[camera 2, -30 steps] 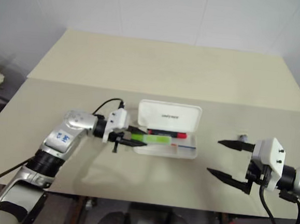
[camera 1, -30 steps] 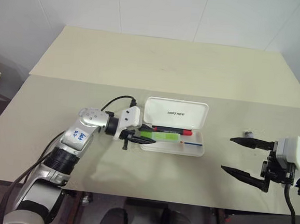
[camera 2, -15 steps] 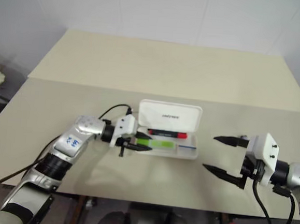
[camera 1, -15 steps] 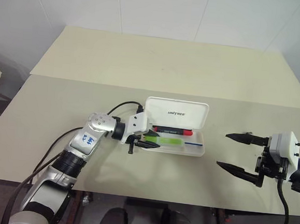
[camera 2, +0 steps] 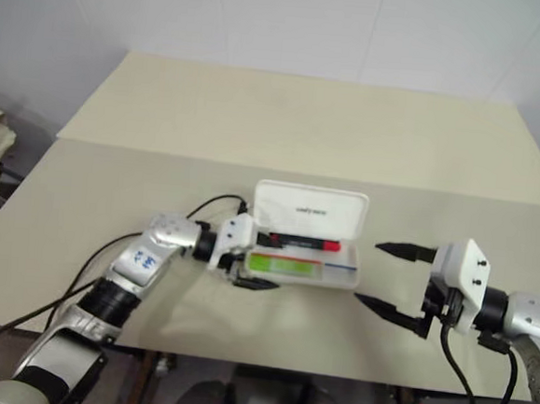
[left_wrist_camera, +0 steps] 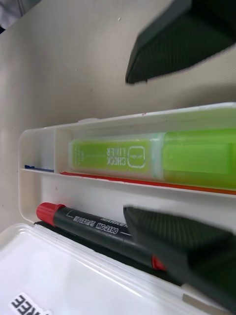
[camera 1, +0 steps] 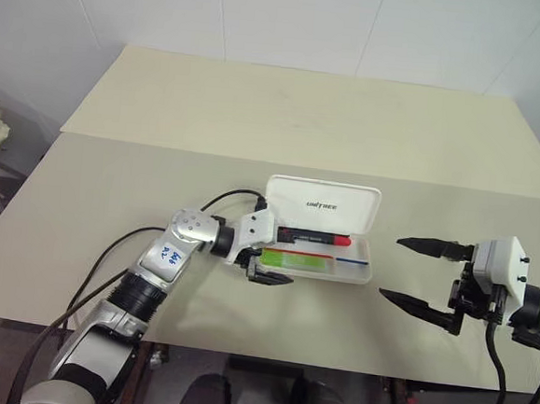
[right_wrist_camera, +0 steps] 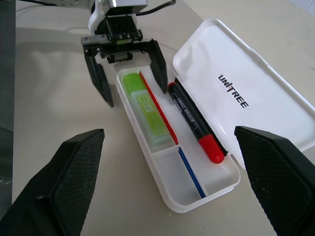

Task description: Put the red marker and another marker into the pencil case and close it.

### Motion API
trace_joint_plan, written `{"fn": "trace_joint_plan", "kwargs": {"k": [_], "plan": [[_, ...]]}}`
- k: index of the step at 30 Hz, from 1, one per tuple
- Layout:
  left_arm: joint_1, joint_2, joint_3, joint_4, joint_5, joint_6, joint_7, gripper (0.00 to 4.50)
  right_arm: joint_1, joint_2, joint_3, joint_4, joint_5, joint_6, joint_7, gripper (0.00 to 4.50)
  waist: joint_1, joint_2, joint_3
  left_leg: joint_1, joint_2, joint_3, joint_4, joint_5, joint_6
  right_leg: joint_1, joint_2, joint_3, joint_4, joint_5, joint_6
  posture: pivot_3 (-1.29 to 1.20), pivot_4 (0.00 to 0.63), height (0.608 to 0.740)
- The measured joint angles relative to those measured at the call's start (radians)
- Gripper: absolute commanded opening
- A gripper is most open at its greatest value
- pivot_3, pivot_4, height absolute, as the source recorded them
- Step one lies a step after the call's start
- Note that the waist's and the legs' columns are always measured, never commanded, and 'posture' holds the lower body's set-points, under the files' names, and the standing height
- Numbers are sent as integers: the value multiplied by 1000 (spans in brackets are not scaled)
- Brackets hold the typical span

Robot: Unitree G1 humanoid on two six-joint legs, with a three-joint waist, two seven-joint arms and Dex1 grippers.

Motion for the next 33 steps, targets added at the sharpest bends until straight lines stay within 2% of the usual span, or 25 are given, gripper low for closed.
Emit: {"fn": "trace_joint_plan", "kwargs": {"k": [5,7,10,15,21,26,33], "plan": [[0,3,19,-29,-28,21,-15,4462,-1,24,2,-1,0,10,-33,4500,0,0,0,0,0,0,0,0,0,0,0,0,0,0,0,0,150,740],[0,14,42,-67,-66,37,-38,4462,-3,36,9,1,-13,44,-94,4500,-2,0,0,0,0,0,0,0,0,0,0,0,1,0,0,0,150,740],[8,35,93,-119,-133,70,-67,4462,-13,79,23,19,-72,117,-247,4500,-2,0,0,0,0,0,0,0,0,0,0,0,1,0,0,0,150,740],[52,102,174,-206,-254,127,-131,4462,-69,255,14,107,-175,222,-579,4500,-8,1,-1,0,1,0,0,1,-1,-1,0,1,2,0,0,0,150,740],[83,181,241,-228,-293,135,-151,4462,-115,373,4,223,-325,223,-855,4500,-17,2,0,0,0,0,-1,1,-1,-1,0,1,2,0,0,0,150,740],[59,202,258,-194,-293,103,-153,4462,-184,451,5,323,-371,187,-968,4500,-29,3,0,1,0,0,-1,1,-2,-1,0,2,2,0,0,0,150,740],[28,211,284,-183,-304,94,-166,4462,-294,501,26,532,-395,65,-987,4500,-51,2,-1,1,0,1,-1,1,-2,-1,0,3,3,0,0,0,150,740]]}}
